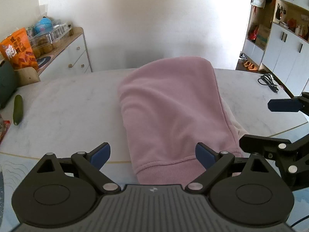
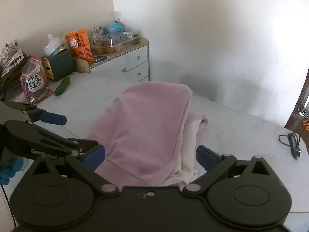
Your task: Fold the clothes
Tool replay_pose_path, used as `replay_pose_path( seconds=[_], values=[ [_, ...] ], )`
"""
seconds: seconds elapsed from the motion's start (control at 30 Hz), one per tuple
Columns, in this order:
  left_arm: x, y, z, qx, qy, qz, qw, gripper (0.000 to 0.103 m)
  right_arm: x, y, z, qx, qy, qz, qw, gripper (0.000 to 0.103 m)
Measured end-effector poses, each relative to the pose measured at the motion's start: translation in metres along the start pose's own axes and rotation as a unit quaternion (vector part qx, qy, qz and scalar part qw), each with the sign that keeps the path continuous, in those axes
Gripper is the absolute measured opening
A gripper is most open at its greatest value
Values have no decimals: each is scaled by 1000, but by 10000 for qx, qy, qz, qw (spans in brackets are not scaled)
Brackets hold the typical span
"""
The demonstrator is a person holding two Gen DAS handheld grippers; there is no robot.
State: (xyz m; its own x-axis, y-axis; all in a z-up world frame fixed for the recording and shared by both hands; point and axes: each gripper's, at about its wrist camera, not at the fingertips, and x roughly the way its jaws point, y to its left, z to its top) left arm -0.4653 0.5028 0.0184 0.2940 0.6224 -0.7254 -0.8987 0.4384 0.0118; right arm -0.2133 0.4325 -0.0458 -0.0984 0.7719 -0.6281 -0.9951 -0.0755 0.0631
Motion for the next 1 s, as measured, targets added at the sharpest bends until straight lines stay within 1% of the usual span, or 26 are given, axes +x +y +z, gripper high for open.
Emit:
replay_pose_path(
  seconds=[0.37,0.53,1.0],
  values=[
    [3,-4,-5,7,92,176,9998,95,3,5,-4,10,138,75,9999,103],
    [6,-2,-6,19,113,177,9998,95,5,4,-6,28,202,19,9998,103],
    [9,-7,-16,70,292,131,9995,95,10,4,-12,29,357,31,9994,103]
  ],
)
